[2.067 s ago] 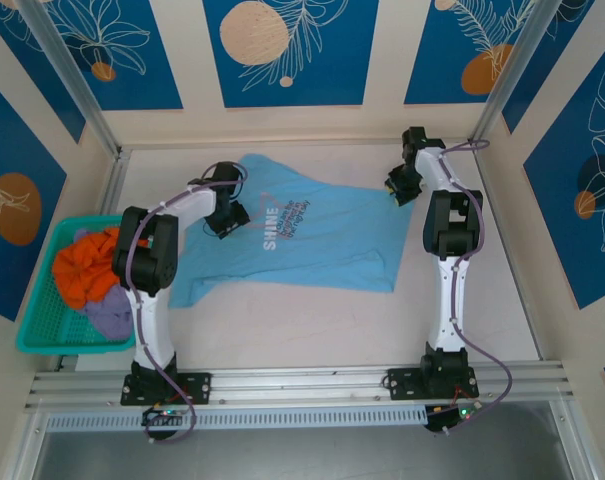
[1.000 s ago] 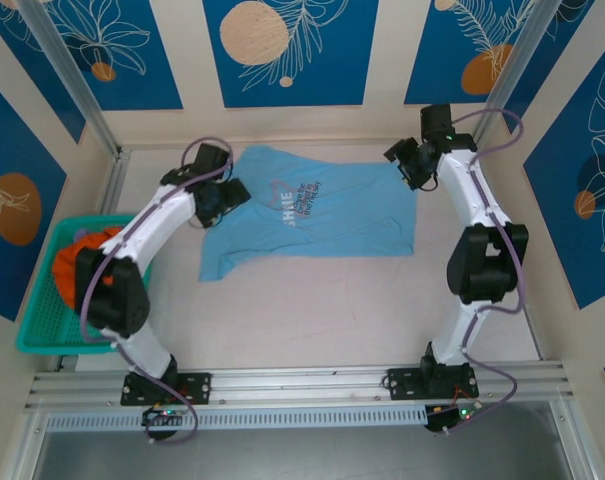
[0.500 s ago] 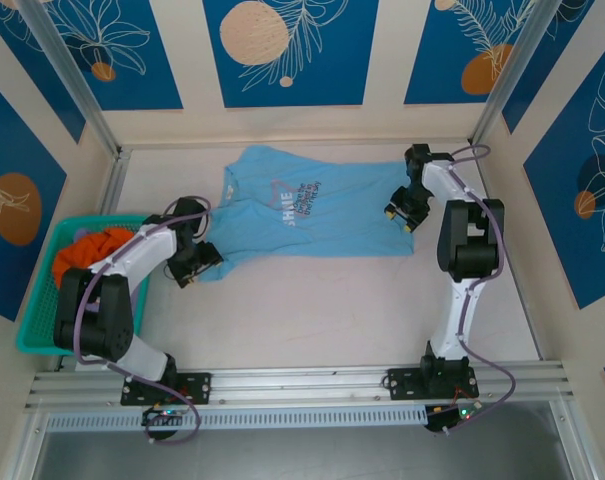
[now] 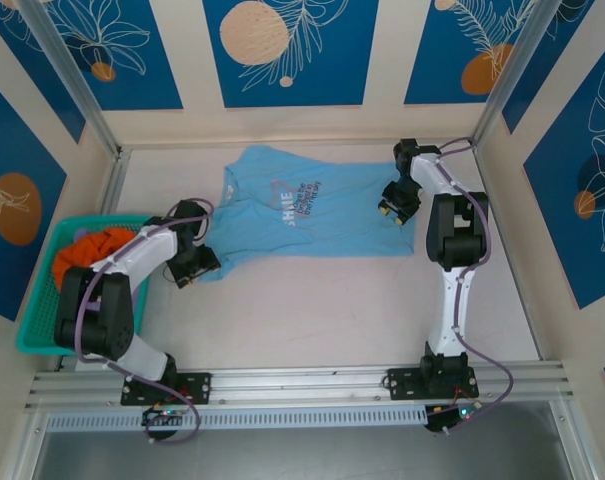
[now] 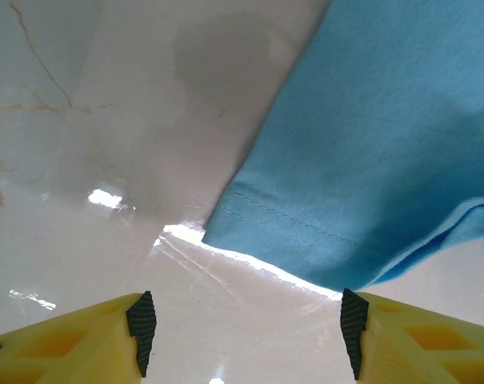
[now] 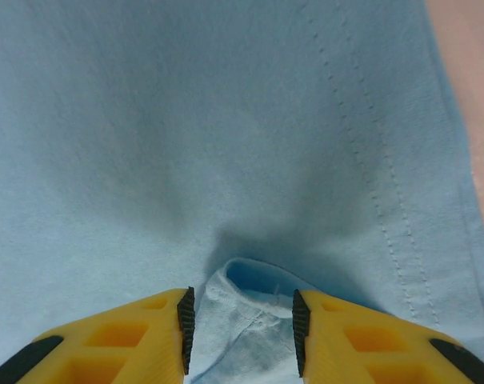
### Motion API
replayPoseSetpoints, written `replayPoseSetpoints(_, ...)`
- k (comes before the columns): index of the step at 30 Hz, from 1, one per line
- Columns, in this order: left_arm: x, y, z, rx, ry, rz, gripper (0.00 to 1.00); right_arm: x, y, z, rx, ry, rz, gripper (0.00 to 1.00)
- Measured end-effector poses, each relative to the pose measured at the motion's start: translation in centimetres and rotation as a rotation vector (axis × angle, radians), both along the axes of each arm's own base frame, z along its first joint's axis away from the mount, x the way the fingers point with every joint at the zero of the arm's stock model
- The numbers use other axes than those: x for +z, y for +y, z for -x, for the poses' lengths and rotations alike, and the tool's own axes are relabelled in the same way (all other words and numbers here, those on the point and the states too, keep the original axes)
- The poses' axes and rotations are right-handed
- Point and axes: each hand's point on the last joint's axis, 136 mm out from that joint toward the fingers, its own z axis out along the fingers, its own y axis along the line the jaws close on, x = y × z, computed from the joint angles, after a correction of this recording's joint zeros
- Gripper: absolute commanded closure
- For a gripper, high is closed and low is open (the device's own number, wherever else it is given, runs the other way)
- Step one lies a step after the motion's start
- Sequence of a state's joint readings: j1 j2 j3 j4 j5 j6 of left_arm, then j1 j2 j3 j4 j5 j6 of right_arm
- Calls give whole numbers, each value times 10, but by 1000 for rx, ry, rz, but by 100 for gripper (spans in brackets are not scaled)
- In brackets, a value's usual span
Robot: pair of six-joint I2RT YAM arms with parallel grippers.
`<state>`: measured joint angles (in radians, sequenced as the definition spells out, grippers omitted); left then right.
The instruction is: Fold and stack the t-shirts
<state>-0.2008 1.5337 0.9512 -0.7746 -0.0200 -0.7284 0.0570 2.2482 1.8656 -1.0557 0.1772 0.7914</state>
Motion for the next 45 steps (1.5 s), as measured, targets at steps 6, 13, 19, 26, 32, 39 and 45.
replayPoseSetpoints(6, -11, 1, 6, -29, 36, -10, 43, -1, 3, 2, 9, 7, 7, 60)
replayPoseSetpoints(13, -19, 1, 4, -57, 45, -14, 53, -2, 3, 4, 20, 13, 28, 66)
replayPoseSetpoints(19, -24, 1, 4, -84, 60, -20, 59, -12, 2, 5, 28, 35, 37, 75)
replayPoseSetpoints(26, -25, 3, 4, -101, 62, -31, 74, -15, 1, 8, 51, 50, 41, 87)
replayPoseSetpoints(32, -24, 3, 1, -111, 56, -36, 91, -13, 1, 7, 62, 40, 40, 94)
replayPoseSetpoints(39, -17, 1, -9, -122, 24, -35, 92, -3, 4, 20, 82, 16, 27, 94)
replayPoseSetpoints(45, 0, 2, -17, -117, -37, -41, 61, 22, 8, 36, 111, -53, 10, 94)
